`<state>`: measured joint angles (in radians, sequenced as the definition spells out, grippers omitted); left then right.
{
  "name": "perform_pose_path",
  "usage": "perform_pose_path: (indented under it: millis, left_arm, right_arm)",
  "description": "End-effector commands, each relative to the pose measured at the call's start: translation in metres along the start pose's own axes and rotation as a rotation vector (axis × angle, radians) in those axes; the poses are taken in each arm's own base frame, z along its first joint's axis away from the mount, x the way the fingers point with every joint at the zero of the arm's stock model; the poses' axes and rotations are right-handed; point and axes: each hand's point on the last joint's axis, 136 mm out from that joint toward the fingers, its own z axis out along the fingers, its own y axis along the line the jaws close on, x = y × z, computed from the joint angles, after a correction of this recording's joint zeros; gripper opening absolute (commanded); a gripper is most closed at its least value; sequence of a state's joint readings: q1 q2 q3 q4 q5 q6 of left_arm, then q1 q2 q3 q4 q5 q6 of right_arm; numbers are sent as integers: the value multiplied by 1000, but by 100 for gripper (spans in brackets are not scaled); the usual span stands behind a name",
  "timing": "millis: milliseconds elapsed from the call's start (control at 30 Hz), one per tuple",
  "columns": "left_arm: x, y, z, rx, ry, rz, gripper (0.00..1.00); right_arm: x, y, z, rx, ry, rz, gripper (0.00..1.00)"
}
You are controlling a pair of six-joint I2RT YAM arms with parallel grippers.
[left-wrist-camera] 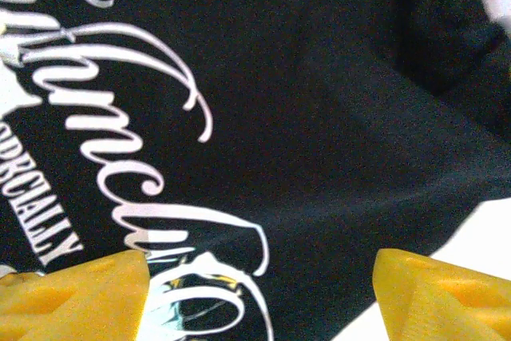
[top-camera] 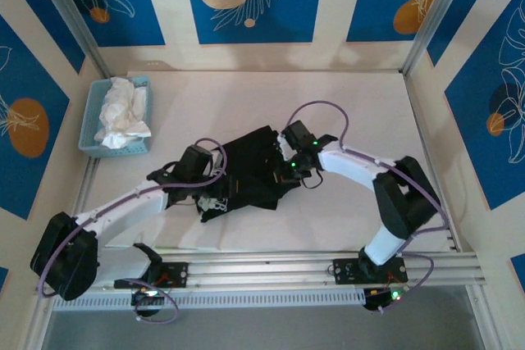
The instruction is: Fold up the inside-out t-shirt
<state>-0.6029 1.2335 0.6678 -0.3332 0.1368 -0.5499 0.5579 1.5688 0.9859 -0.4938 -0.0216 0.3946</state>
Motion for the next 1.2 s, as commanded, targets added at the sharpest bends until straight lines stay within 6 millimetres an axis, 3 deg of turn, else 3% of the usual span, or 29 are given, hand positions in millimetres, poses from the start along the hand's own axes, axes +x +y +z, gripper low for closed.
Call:
perform_pose_path:
  millis: [0,233,433,667,800,933,1167]
  left_arm:
    - [10,17,14,-57,20,6,74]
    - [21,23,32,-57,66,23,74]
    - [20,24,33,-56,54,29,74]
    - [21,23,33,-47,57,36,74]
    - [18,20,30,-42,52,41,74]
    - [0,11,18,-31,-14,62,74]
    - [-55,12,2,-64,-140,52,75]
  right_arm:
    - [6,-18,-7,-18,-36,105,0]
    - [18,-62,7,30,-5,317,4]
    - [26,-73,5,67,-13,353,14]
    - [-6,-46,-25,-4,-202,163,36]
    - [-14,-25,-17,-17,-177,92,34]
    - [-11,-21,3,-10,-122,106,28]
    - [-17,-45,36,39,-6,223,23]
